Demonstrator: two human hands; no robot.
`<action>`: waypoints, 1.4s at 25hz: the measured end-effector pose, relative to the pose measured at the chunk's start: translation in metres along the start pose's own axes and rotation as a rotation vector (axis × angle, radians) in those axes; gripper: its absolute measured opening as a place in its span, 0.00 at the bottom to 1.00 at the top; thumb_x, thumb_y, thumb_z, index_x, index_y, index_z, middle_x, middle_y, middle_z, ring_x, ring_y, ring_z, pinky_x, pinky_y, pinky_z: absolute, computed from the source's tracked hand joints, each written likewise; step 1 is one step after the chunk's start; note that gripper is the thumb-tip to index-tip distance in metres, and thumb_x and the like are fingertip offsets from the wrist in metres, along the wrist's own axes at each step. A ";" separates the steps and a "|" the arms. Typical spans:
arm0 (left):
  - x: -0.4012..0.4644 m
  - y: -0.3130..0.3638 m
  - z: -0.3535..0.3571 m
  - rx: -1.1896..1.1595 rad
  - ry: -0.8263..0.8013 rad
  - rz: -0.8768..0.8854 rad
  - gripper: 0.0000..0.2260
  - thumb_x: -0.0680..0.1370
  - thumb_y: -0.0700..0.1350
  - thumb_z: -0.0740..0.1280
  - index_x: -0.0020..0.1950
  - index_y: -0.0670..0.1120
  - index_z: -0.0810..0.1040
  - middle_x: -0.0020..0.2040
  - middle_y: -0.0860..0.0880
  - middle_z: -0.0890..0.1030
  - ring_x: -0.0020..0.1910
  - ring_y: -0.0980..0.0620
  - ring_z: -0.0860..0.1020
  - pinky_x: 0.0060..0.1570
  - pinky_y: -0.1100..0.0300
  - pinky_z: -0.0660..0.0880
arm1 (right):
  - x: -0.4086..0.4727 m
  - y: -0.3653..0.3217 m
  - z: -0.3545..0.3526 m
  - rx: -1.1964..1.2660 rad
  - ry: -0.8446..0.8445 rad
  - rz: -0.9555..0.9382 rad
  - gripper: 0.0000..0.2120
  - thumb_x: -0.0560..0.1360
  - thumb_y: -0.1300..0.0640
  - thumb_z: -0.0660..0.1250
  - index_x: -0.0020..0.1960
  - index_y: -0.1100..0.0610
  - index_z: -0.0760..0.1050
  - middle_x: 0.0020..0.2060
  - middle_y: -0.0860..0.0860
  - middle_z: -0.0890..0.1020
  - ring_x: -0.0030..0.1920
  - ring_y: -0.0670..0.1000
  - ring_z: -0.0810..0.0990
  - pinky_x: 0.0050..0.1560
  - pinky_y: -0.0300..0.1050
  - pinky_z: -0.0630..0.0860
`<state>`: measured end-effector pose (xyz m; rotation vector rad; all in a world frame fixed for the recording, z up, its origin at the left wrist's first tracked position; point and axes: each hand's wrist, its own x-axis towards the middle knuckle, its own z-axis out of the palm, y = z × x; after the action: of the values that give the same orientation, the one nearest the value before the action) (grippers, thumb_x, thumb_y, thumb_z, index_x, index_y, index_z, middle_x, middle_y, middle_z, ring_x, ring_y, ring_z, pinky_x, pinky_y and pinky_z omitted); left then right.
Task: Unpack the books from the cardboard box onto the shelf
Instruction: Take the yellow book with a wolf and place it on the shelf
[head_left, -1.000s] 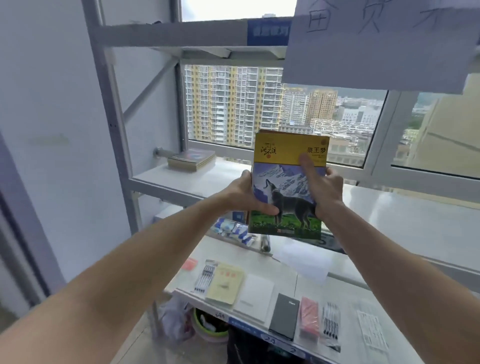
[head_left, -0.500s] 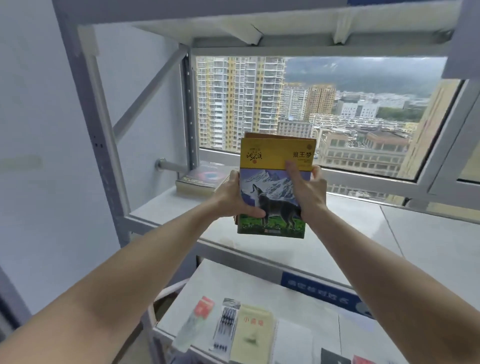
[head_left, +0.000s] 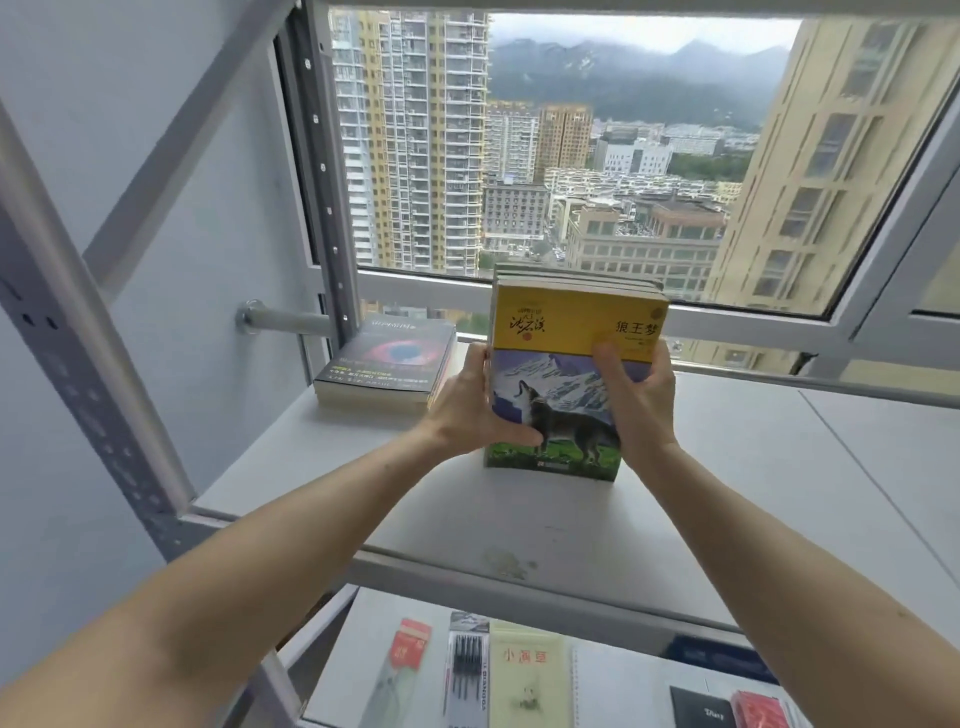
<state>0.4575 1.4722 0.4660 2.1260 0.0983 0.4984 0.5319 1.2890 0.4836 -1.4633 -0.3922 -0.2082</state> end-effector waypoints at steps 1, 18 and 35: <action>-0.002 -0.004 0.001 0.002 -0.024 0.009 0.47 0.53 0.49 0.85 0.66 0.47 0.63 0.53 0.53 0.79 0.53 0.47 0.82 0.51 0.49 0.82 | 0.000 0.004 -0.001 -0.005 -0.029 -0.009 0.20 0.66 0.38 0.71 0.55 0.42 0.72 0.45 0.38 0.84 0.46 0.40 0.82 0.40 0.32 0.78; 0.066 0.017 -0.019 0.127 -0.183 -0.632 0.14 0.72 0.53 0.75 0.51 0.47 0.78 0.45 0.48 0.79 0.40 0.48 0.79 0.35 0.60 0.74 | 0.115 0.056 0.069 -0.279 -0.219 0.824 0.35 0.63 0.38 0.78 0.61 0.60 0.78 0.51 0.58 0.84 0.45 0.58 0.84 0.48 0.53 0.82; 0.071 0.030 -0.012 0.715 -0.137 -0.336 0.29 0.73 0.59 0.72 0.66 0.43 0.70 0.64 0.43 0.75 0.62 0.44 0.75 0.52 0.52 0.73 | 0.120 0.019 0.056 -0.932 -0.426 0.571 0.30 0.75 0.39 0.69 0.64 0.62 0.72 0.57 0.60 0.78 0.40 0.57 0.79 0.42 0.50 0.76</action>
<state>0.5145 1.4820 0.5184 2.7508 0.6227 0.1139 0.6419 1.3581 0.5153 -2.4843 -0.1933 0.4540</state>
